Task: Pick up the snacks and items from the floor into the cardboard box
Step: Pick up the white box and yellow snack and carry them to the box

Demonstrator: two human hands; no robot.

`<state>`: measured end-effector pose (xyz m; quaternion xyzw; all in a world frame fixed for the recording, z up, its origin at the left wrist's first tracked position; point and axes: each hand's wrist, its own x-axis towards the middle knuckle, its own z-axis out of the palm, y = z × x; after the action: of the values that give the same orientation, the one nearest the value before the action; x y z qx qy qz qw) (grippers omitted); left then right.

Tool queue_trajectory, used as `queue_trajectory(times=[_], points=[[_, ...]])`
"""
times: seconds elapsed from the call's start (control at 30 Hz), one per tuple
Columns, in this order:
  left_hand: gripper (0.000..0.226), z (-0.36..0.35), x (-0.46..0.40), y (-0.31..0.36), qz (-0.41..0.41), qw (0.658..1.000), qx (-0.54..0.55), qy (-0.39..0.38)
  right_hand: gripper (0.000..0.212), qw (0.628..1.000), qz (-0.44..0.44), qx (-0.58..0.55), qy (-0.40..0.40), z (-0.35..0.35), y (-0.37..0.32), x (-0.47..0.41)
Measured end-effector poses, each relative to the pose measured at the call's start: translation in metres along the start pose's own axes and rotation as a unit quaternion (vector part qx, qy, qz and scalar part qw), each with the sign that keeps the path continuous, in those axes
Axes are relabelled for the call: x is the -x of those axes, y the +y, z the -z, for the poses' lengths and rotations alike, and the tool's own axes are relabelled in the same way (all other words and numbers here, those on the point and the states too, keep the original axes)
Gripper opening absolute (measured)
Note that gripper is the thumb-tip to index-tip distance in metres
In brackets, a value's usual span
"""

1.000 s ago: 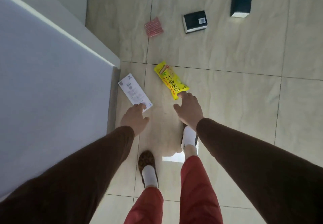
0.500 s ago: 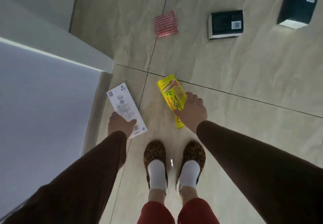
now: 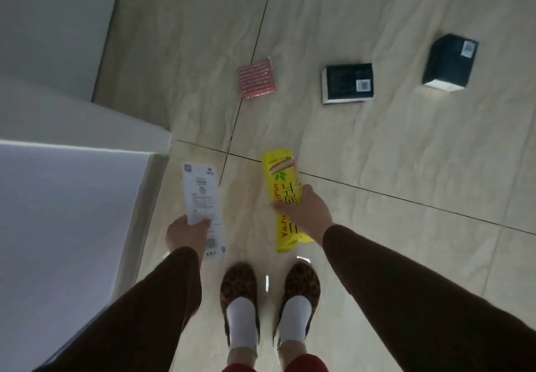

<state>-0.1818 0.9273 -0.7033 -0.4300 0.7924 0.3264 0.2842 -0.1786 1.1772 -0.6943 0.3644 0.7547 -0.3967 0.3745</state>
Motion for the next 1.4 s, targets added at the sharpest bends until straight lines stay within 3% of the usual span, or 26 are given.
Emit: queue_trajectory(times=[0.2,0.4,0.5,0.63,0.77,0.83,0.93,1.03,1.13,1.2,1.3,1.4], points=[[0.018,0.018,0.041,0.107,-0.104,0.990,-0.030,-0.085,0.054,0.999,-0.006,-0.031,0.042,0.100,-0.036,0.015],[0.025,-0.003,0.026,0.215,-0.243,0.941,-0.222,-0.074,0.080,0.993,0.043,0.088,0.066,0.172,-0.066,-0.034],[0.035,-0.021,0.014,0.253,-0.246,0.922,-0.293,-0.063,0.073,0.984,0.078,0.148,0.066,0.201,-0.079,-0.069],[0.028,-0.047,-0.013,0.286,-0.225,0.945,-0.236,-0.039,0.078,0.961,0.144,0.223,0.071,0.234,-0.097,-0.113],[0.034,-0.098,-0.055,0.322,-0.243,0.945,-0.210,-0.069,0.085,0.944,0.164,0.284,0.030,0.249,-0.106,-0.180],[0.052,-0.109,-0.064,0.334,-0.282,0.930,-0.210,-0.110,0.086,0.922,0.195,0.334,-0.013,0.251,-0.109,-0.189],[0.068,-0.135,-0.090,0.338,-0.329,0.872,-0.348,-0.097,0.091,0.914,0.207,0.346,-0.050,0.247,-0.108,-0.209],[0.065,-0.149,-0.098,0.339,-0.320,0.853,-0.409,-0.045,0.089,0.925,0.194,0.319,-0.075,0.244,-0.102,-0.220],[0.047,-0.152,-0.092,0.341,-0.303,0.837,-0.455,0.000,0.084,0.945,0.179,0.259,-0.085,0.246,-0.096,-0.218],[0.040,-0.153,-0.081,0.339,-0.292,0.852,-0.432,-0.032,0.082,0.957,0.157,0.228,-0.090,0.245,-0.091,-0.212],[0.031,-0.152,-0.057,0.342,-0.268,0.915,-0.272,-0.130,0.081,0.967,0.121,0.202,-0.102,0.245,-0.081,-0.198],[0.029,-0.152,-0.030,0.356,-0.253,0.927,-0.221,-0.169,0.079,0.979,0.080,0.165,-0.089,0.260,-0.067,-0.178]])
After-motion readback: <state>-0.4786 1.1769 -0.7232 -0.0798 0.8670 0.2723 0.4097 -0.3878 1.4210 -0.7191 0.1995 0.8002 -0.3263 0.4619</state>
